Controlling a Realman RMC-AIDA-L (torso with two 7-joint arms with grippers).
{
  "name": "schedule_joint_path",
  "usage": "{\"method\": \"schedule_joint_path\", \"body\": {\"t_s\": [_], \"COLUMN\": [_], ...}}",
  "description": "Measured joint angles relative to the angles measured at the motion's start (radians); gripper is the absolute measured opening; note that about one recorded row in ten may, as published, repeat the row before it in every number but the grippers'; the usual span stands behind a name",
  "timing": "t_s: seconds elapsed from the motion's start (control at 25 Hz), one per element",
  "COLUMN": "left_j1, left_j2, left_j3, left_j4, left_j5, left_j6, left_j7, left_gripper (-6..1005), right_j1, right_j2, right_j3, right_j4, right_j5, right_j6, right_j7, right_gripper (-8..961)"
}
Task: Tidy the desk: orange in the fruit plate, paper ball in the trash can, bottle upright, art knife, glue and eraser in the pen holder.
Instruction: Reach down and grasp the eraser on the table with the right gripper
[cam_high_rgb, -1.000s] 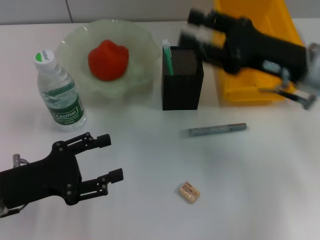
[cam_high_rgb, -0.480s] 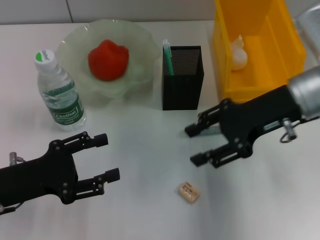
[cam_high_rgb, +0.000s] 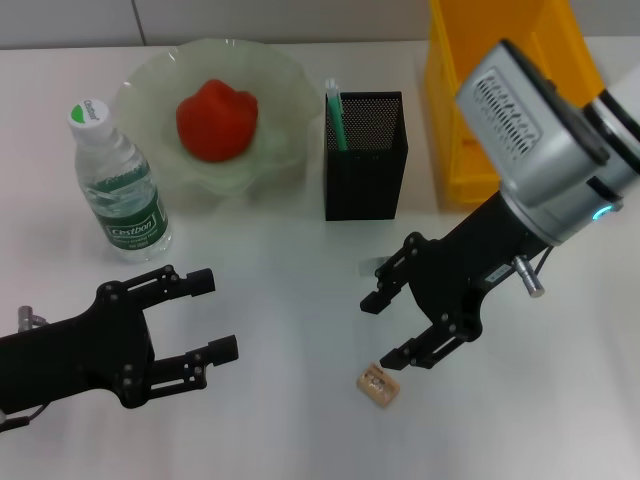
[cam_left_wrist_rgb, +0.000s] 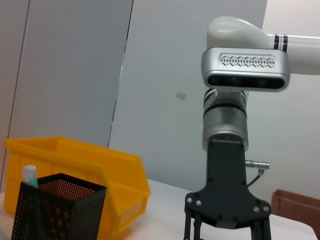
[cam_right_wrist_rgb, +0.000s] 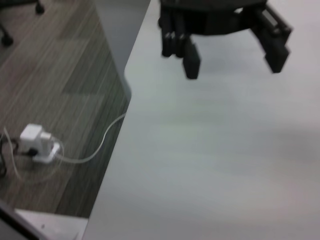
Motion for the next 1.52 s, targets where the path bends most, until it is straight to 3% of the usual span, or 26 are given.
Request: {"method": "schedule_joint_path", "body": {"t_s": [0.64, 1.52], "left_j1": [-0.001, 0.009], "left_j2": [-0.001, -0.002], "left_j3": [0.001, -0.002], "left_j4": [0.000, -0.006], "left_j5": [0.000, -0.001], "left_j6": [-0.001, -0.012], "left_j7": [-0.011, -0.014], "left_gripper": [783, 783], "right_j1": [0.011, 0.040], "right_j2": [0.004, 0.006], "right_j3": [-0.091, -0.293], "right_j4": [-0.016, -0.029], "right_j5": [0.012, 0.011], "right_j6": [-0.003, 0.047], "right_j7": [-0.002, -0.002], "right_gripper": [637, 636]}}
